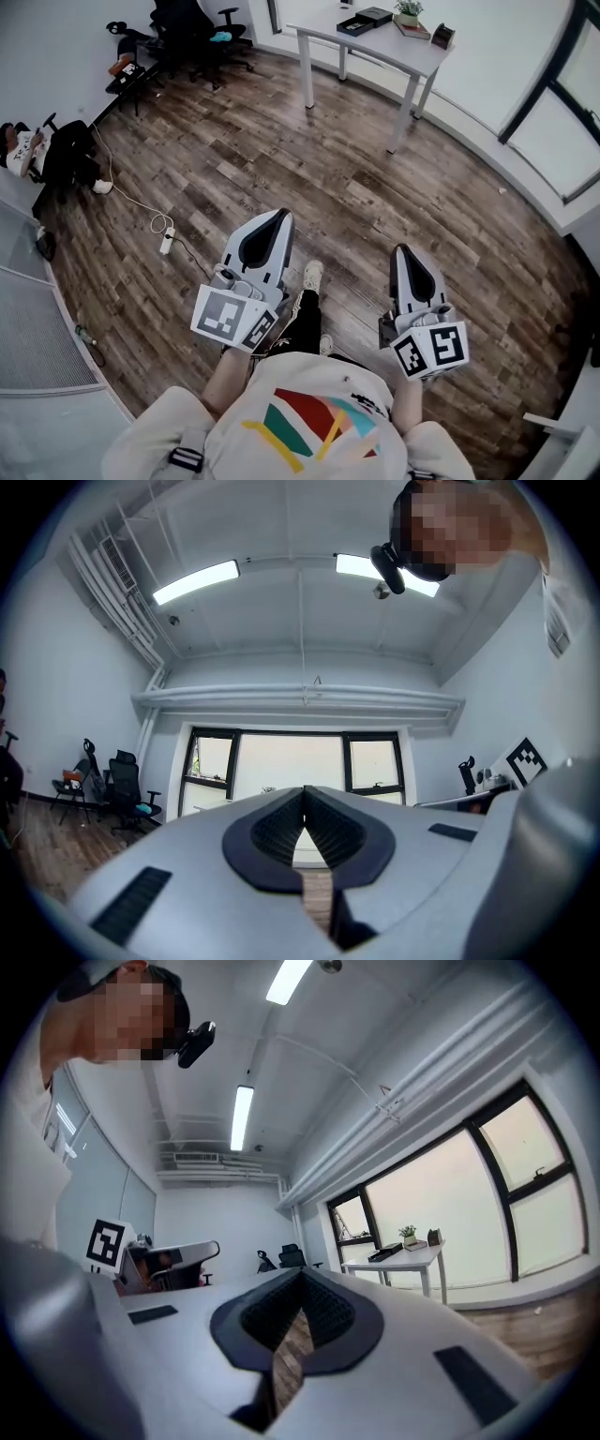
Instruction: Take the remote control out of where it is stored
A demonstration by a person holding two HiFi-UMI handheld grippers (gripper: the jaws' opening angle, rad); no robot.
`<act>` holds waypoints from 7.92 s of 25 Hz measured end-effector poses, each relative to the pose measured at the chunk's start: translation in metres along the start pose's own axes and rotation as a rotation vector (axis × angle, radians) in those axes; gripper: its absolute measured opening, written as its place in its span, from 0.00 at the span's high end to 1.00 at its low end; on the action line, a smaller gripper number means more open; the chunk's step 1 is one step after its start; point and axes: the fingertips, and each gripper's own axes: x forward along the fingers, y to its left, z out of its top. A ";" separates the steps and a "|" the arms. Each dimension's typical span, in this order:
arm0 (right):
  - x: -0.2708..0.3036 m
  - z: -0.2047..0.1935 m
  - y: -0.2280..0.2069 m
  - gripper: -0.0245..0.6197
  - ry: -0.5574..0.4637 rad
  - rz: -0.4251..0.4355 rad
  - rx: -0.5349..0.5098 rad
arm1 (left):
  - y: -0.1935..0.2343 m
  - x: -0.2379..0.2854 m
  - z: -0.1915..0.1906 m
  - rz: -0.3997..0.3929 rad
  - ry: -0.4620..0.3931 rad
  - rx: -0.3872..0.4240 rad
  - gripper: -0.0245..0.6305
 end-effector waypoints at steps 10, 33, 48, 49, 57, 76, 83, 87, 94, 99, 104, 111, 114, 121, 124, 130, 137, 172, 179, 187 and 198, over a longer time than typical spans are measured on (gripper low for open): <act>0.104 0.008 -0.025 0.96 0.005 0.118 -0.012 | 0.057 0.086 -0.022 0.008 0.004 -0.060 0.95; 0.398 0.010 -0.127 0.96 0.084 0.088 -0.026 | 0.271 0.319 -0.043 0.010 0.025 -0.074 0.95; 0.582 0.057 -0.274 0.96 0.046 0.088 -0.190 | 0.337 0.548 -0.050 -0.012 -0.003 -0.035 0.95; 0.589 0.059 -0.284 0.96 0.046 0.082 -0.199 | 0.338 0.561 -0.049 -0.012 -0.007 -0.032 0.95; 0.637 0.057 -0.330 0.96 0.053 0.082 -0.174 | 0.349 0.633 -0.062 -0.018 0.021 -0.025 0.95; 0.825 0.053 -0.396 0.96 0.066 0.073 -0.124 | 0.481 0.776 -0.092 -0.055 0.035 -0.049 0.95; 0.931 0.054 -0.414 0.96 0.130 0.031 -0.156 | 0.578 0.831 -0.096 -0.024 0.007 -0.076 0.95; 0.973 0.054 -0.414 0.96 0.147 0.039 -0.165 | 0.622 0.857 -0.104 -0.001 0.010 -0.106 0.95; 1.018 0.050 -0.424 0.96 0.145 0.040 -0.143 | 0.650 0.889 -0.120 0.005 0.055 -0.111 0.95; 1.040 0.053 -0.442 0.96 0.138 0.036 -0.134 | 0.648 0.921 -0.128 -0.023 0.084 -0.104 0.95; 1.057 0.054 -0.485 0.96 0.134 0.029 -0.133 | 0.632 0.970 -0.142 -0.050 0.114 -0.096 0.95; 1.085 0.057 -0.564 0.96 0.137 0.012 -0.125 | 0.595 1.059 -0.170 -0.123 0.178 -0.085 0.95; 1.092 0.061 -0.601 0.96 0.135 0.002 -0.114 | 0.580 1.104 -0.182 -0.146 0.200 -0.090 0.95; 1.101 0.062 -0.673 0.96 0.144 -0.017 -0.050 | 0.551 1.180 -0.220 -0.173 0.307 -0.081 0.95; 1.106 0.062 -0.693 0.96 0.149 -0.029 -0.042 | 0.548 1.199 -0.226 -0.183 0.329 -0.074 0.95; 1.112 0.064 -0.722 0.96 0.146 -0.077 -0.031 | 0.544 1.230 -0.254 -0.233 0.461 -0.040 0.94; 1.123 0.061 -0.750 0.96 0.147 -0.130 0.016 | 0.533 1.241 -0.327 -0.320 0.774 -0.077 0.53; 1.164 -0.005 -0.810 0.96 0.300 -0.080 0.109 | 0.547 1.227 -0.497 -0.229 1.401 -0.013 0.53; 1.161 -0.003 -0.813 0.96 0.298 -0.089 0.104 | 0.551 1.226 -0.500 -0.222 1.413 0.059 0.63; 1.159 0.003 -0.807 0.96 0.285 -0.080 0.082 | 0.545 1.222 -0.492 -0.250 1.389 0.001 0.63; 1.158 0.042 -0.767 0.96 0.213 -0.047 -0.037 | 0.549 1.266 -0.373 -0.222 0.983 0.032 0.63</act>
